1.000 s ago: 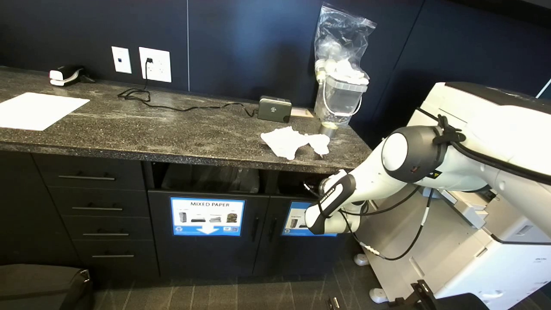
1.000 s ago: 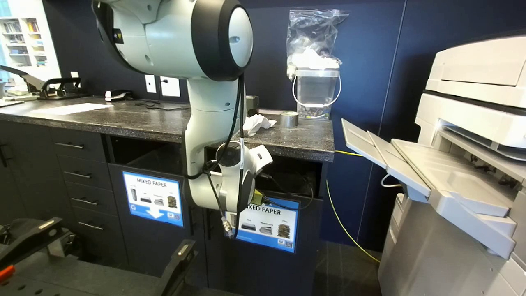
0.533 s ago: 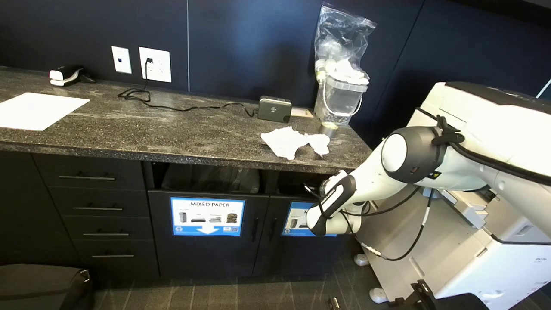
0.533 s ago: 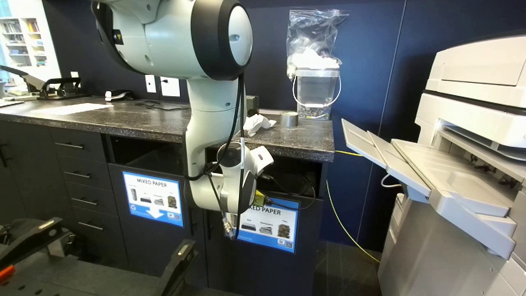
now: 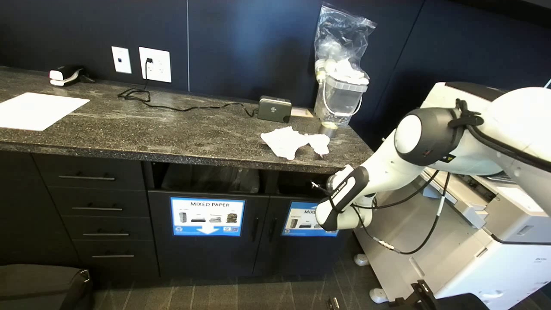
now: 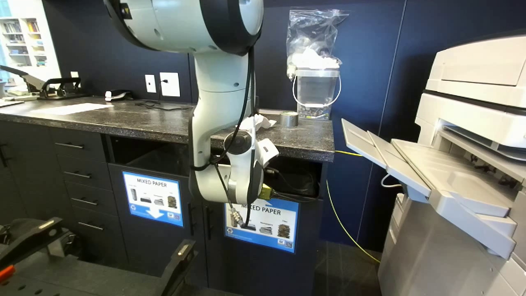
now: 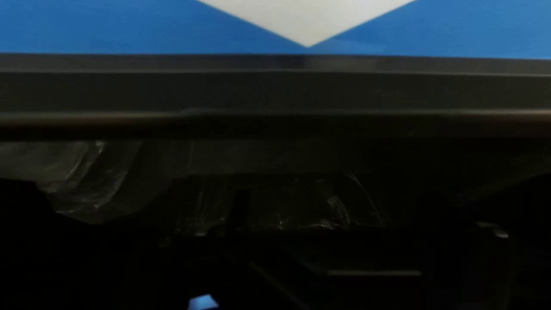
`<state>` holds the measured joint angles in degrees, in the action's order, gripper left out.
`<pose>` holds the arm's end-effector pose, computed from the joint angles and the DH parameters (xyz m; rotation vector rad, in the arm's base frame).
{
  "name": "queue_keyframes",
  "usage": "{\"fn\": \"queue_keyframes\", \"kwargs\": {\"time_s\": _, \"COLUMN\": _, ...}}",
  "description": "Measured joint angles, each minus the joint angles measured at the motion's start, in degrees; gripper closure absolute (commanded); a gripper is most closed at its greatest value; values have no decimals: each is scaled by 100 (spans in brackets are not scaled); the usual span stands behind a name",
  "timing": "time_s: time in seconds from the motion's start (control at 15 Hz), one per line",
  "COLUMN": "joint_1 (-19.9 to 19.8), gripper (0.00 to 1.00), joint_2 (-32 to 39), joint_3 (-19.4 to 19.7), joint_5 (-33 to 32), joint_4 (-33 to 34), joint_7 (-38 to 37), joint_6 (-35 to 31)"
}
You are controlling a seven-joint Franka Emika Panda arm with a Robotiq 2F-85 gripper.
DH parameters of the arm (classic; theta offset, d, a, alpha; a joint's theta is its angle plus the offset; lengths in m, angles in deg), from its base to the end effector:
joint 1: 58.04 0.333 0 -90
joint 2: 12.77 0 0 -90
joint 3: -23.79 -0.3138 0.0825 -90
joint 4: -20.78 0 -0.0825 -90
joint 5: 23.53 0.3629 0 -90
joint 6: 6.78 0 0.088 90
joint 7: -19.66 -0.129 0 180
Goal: Pick up the three papers from the countertop and put them in the bin on the right
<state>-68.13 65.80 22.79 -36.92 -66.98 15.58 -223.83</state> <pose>0.6389 -0.0703 -0.0326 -2.8227 -0.0018 -1.3345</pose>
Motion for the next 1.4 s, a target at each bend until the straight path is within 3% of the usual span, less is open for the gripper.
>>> {"fn": "queue_keyframes", "kwargs": {"time_s": 0.33, "joint_1": -373, "gripper": 0, "joint_2": -827, "joint_3": -13, "joint_5": -683, "joint_4": -1125, "joint_7": -8, "joint_6": 140}}
{"fn": "queue_keyframes", "kwargs": {"time_s": 0.67, "joint_1": -749, "gripper": 0, "joint_2": -1879, "joint_3": -50, "joint_5": -1277, "joint_4": -2512, "joint_7": 36, "joint_6": 965}}
{"fn": "queue_keyframes", "kwargs": {"time_s": 1.07, "joint_1": -928, "gripper": 0, "joint_2": -3309, "joint_3": -467, "joint_5": -1244, "joint_4": -3525, "joint_7": 469, "joint_6": 2728}}
{"fn": "queue_keyframes", "kwargs": {"time_s": 1.4, "joint_1": -851, "gripper": 0, "joint_2": -4539, "joint_3": -1238, "joint_5": -389, "joint_4": -3518, "joint_7": 1053, "joint_6": 4820}}
